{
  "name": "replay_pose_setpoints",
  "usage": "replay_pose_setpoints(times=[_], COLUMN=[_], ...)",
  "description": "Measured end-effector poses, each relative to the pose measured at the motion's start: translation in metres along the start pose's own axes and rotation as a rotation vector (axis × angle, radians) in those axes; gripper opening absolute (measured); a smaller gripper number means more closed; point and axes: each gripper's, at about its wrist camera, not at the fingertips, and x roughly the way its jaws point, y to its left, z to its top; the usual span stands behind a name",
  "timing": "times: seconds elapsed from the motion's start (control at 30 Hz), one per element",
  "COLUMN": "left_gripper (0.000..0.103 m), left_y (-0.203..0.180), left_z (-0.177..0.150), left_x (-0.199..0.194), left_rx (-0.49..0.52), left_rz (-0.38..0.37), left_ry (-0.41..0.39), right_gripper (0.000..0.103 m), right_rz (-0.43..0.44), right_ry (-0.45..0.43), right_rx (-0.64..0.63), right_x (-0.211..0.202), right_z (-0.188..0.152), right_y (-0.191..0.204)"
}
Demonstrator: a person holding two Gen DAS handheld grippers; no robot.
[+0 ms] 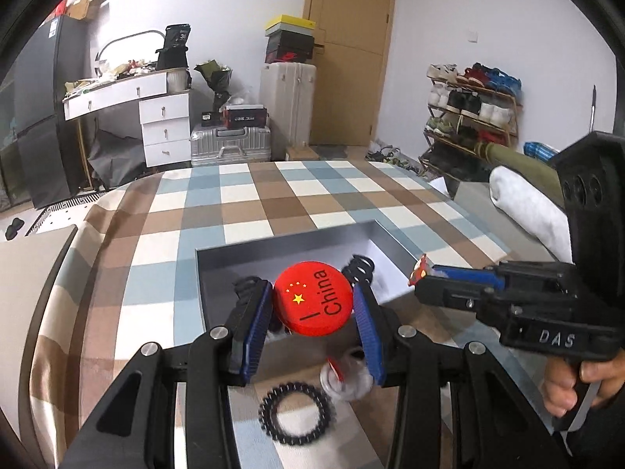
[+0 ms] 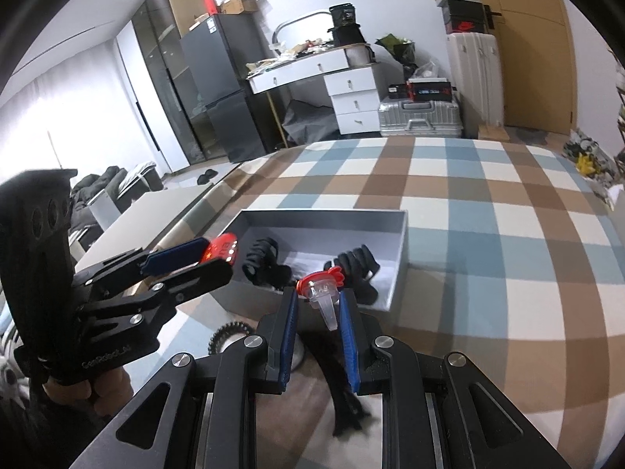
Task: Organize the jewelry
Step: 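Move both grippers over the grey box and open them to drop the items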
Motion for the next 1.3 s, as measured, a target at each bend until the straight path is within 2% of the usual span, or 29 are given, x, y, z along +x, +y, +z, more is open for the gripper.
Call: replay_pose_setpoints(times=[0.23,0.87,1.07,1.13,1.23,1.27,1.3], left_gripper=[0.037,0.037,0.037,0.037,0.038,0.041,0.052], left_y=[0.009,0.006,0.008,0.007,0.005,0.004,0.003], left_z=[0.002,0.001,0.002,0.002,0.001,0.001,0.001], left_x=[0.016,0.043,0.038,0.037,0.033,0.03,0.027], left_rx=[0.005,0.028,0.014,0.01,0.01,0.013,0.016], left_rz=[0.02,0.068,0.064,0.055,0.053,0.055,0.059], left_ry=[0.02,0.09,0.091,0.101,0.114,0.112,0.111], right_gripper=[0.02,0.02,0.027,0.034,0.039,0.041,0.047], right_rz=[-0.027,-0.039,-0.049,-0.046,-0.045,-0.047,-0.048], right_ry=[-0.032,0.001,0.0,-0.014,-0.029,-0.029,-0.03], right_rx=[0.028,0.063,0.047,0.038,0.035,0.027,0.022], right_x=[0.011,0.036,0.031,0.026,0.018,0.014,0.012], right_z=[0.009,0.016,0.015,0.015,0.015,0.015,0.015], right_y=[-0.005,-0.011,-0.009,-0.008,-0.009,-0.008,-0.008])
